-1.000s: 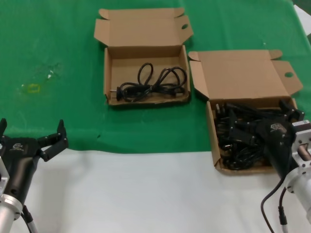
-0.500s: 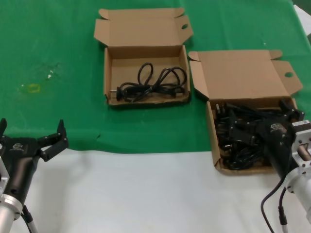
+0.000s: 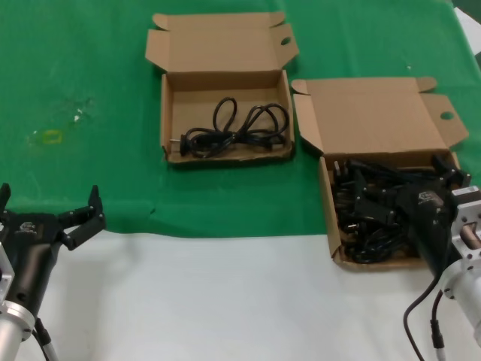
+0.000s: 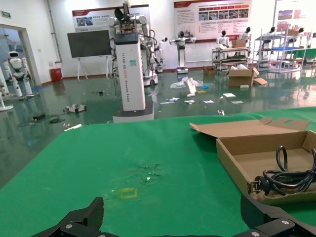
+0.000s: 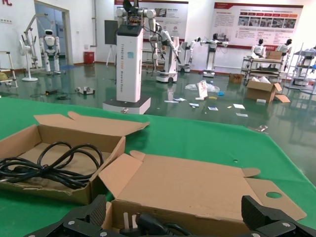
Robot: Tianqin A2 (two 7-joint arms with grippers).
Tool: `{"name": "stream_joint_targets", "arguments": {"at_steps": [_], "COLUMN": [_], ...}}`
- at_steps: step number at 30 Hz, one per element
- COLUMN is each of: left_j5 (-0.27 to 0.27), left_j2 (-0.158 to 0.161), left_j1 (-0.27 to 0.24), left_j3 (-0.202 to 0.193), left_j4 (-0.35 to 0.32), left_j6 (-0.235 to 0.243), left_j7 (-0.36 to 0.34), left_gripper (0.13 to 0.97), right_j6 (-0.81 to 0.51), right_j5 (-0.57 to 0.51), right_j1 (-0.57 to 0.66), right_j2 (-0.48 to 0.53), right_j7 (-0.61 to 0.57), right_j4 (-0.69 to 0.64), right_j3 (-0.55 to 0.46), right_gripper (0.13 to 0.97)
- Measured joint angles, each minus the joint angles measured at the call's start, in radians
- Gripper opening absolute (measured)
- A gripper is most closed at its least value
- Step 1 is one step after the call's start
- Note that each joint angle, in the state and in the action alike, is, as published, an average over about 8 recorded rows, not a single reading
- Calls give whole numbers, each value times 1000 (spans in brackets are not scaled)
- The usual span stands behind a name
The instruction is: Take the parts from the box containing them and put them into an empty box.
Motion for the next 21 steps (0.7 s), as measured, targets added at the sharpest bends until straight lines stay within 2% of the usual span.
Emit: {"name": "stream_joint_targets", "arguments": {"at_steps": [21], "left_j5": [0], "left_j2": [0], "left_j1": [0], "left_j3": [0], "left_j4": [0], "left_j6": [0], "left_j7": [0], "left_gripper": [966], "right_j6": [0], "right_j5": [0], "right_j1": [0], "right_j2": [0], "right_j7": [0], "right_j4": [0], "right_j3": [0], "right_gripper": [966]}}
